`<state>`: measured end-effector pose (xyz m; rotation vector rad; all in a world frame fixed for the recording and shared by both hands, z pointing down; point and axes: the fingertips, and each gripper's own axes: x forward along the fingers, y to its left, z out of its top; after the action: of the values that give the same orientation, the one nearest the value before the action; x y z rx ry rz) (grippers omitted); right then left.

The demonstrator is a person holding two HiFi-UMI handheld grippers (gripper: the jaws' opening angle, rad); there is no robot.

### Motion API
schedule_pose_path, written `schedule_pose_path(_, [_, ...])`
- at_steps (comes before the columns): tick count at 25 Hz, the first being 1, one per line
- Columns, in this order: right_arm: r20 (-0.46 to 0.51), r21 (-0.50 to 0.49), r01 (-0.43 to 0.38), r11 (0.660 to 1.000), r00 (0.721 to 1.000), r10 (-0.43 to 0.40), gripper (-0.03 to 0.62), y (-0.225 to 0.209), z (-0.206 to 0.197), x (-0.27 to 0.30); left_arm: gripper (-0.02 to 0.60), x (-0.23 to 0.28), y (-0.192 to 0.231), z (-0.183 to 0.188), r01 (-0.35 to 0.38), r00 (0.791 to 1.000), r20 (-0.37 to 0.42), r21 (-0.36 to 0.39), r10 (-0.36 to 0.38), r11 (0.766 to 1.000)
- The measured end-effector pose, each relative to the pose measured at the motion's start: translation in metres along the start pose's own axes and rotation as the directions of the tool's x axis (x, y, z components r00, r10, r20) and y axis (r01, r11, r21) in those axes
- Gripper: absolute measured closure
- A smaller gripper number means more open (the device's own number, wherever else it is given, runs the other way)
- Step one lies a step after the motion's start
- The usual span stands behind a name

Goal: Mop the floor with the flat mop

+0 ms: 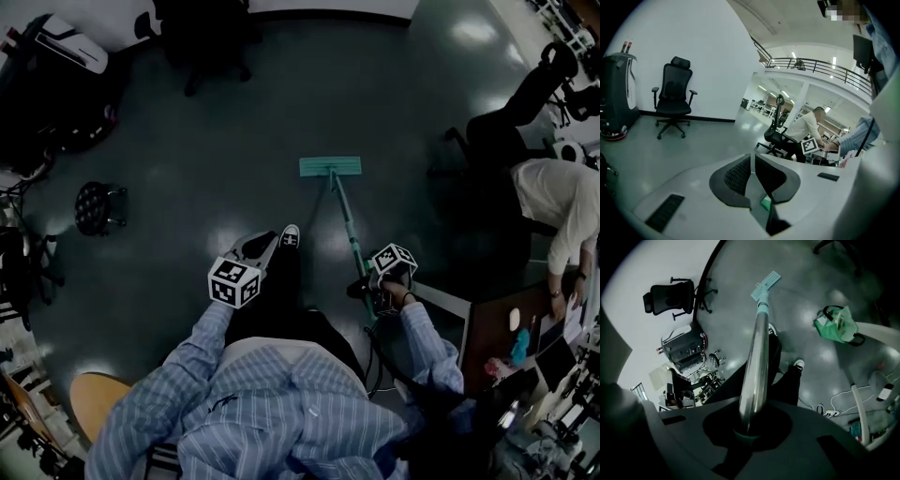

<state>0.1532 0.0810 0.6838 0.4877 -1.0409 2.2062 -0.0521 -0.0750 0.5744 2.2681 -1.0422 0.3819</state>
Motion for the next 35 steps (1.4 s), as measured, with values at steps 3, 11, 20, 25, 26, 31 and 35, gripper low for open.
schedule_pose_path(3, [-0.005, -0.005, 0.012, 1.000, 1.000, -0.013, 0.583, 0.039, 0.050, -0.019, 0.549, 0.029, 0.021, 0.031, 0.037, 0.999, -0.031, 0.034, -0.036, 0.999])
schedule_pose_path(11, [0.010, -0.008, 0.028, 1.000, 1.000, -0.028, 0.583, 0.132, 0.178, -0.058, 0.549, 0.076, 0.072, 0.092, 0.078, 0.997, -0.020, -0.028, -0.079, 0.997])
schedule_pose_path(20, [0.053, -0.002, 0.063, 0.998, 0.997, -0.063, 0.583, 0.215, 0.313, -0.094, 0.549, 0.092, 0.147, 0.104, 0.011, 0.999, -0.047, -0.109, -0.016, 0.994])
schedule_pose_path(25, [0.083, -0.015, 0.074, 0.997, 0.994, -0.073, 0.583, 0.251, 0.382, -0.107, 0.549, 0.097, 0.181, 0.091, -0.061, 0.997, -0.051, -0.182, 0.052, 0.982])
schedule_pose_path(26, [0.088, -0.019, 0.090, 0.996, 0.992, -0.088, 0.583, 0.255, 0.395, -0.110, 0.549, 0.098, 0.185, 0.088, -0.071, 0.997, -0.050, -0.198, 0.062, 0.978])
schedule_pose_path(31, [0.141, -0.044, 0.179, 0.983, 0.975, -0.171, 0.583, 0.278, 0.458, -0.124, 0.549, 0.099, 0.194, 0.076, -0.102, 0.994, -0.060, -0.264, 0.089, 0.959])
schedule_pose_path(35, [0.208, -0.019, 0.135, 0.991, 0.970, -0.128, 0.585, 0.305, 0.496, -0.131, 0.549, 0.099, 0.196, 0.068, -0.111, 0.993, -0.061, -0.286, 0.098, 0.952])
